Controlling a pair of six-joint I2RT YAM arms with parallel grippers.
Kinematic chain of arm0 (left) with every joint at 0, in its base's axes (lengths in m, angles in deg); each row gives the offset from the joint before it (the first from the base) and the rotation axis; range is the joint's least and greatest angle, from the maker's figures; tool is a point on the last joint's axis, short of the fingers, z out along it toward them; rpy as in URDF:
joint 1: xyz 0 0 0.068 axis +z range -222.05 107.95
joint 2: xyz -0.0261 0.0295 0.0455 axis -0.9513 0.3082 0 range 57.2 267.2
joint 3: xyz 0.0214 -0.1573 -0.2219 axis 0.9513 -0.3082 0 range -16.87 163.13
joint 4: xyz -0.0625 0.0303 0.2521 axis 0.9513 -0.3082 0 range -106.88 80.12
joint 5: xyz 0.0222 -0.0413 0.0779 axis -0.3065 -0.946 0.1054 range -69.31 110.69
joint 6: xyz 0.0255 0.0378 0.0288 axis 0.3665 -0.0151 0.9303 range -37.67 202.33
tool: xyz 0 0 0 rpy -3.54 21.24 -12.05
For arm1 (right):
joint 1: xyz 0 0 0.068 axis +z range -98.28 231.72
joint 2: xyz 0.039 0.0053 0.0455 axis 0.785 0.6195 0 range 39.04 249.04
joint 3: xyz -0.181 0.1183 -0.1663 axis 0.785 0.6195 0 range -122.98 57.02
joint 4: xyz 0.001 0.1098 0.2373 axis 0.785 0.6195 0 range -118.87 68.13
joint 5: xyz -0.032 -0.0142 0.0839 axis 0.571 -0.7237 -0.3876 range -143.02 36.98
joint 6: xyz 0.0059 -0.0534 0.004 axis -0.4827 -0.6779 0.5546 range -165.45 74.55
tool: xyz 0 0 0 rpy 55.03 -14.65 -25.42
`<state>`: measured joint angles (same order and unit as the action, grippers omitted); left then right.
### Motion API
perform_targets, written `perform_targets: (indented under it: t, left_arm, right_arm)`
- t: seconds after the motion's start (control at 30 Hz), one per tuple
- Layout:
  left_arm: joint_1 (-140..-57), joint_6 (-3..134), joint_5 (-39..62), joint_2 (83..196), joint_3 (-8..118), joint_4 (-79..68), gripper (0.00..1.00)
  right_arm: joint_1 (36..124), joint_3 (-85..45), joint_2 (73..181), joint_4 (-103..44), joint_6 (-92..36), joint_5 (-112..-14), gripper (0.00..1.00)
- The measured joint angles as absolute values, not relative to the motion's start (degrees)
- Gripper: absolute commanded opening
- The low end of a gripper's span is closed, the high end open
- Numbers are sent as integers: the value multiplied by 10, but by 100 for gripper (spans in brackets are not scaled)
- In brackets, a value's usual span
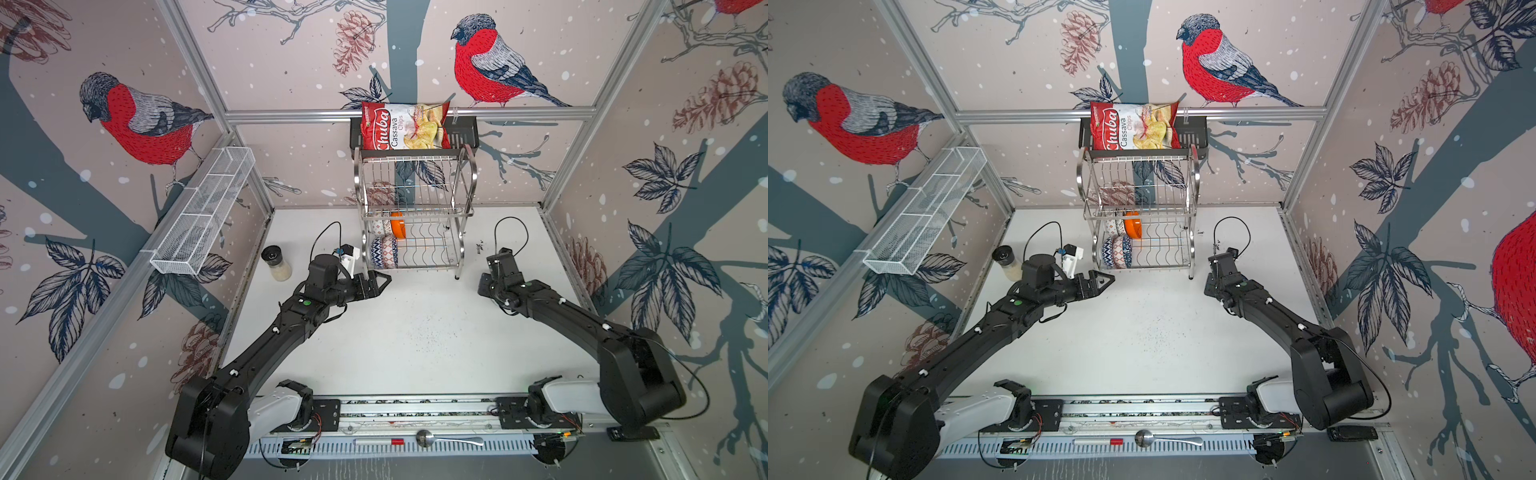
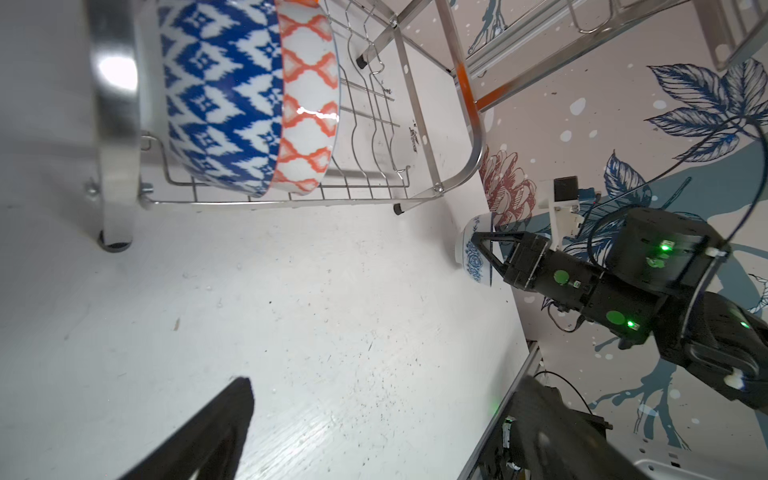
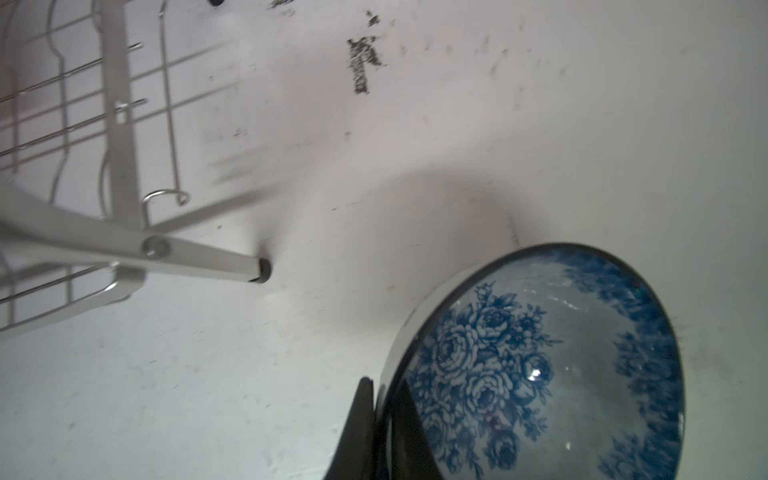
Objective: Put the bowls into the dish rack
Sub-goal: 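Grasp the floral bowl rim and drag it toward the rack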
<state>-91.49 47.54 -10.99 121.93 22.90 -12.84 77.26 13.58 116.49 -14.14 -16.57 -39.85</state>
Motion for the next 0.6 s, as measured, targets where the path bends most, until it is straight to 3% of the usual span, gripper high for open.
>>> perform_targets:
  t: [0.3,0.6]
  left_arm:
    - [-854,541,-75,1208,252,-236,98]
    - [-811,542,-65,1192,236,-241,98]
  right_arm:
    - [959,64,1249,-126,-119,-391,3]
    - [1062,-33,1374,-125,-104,-346,7]
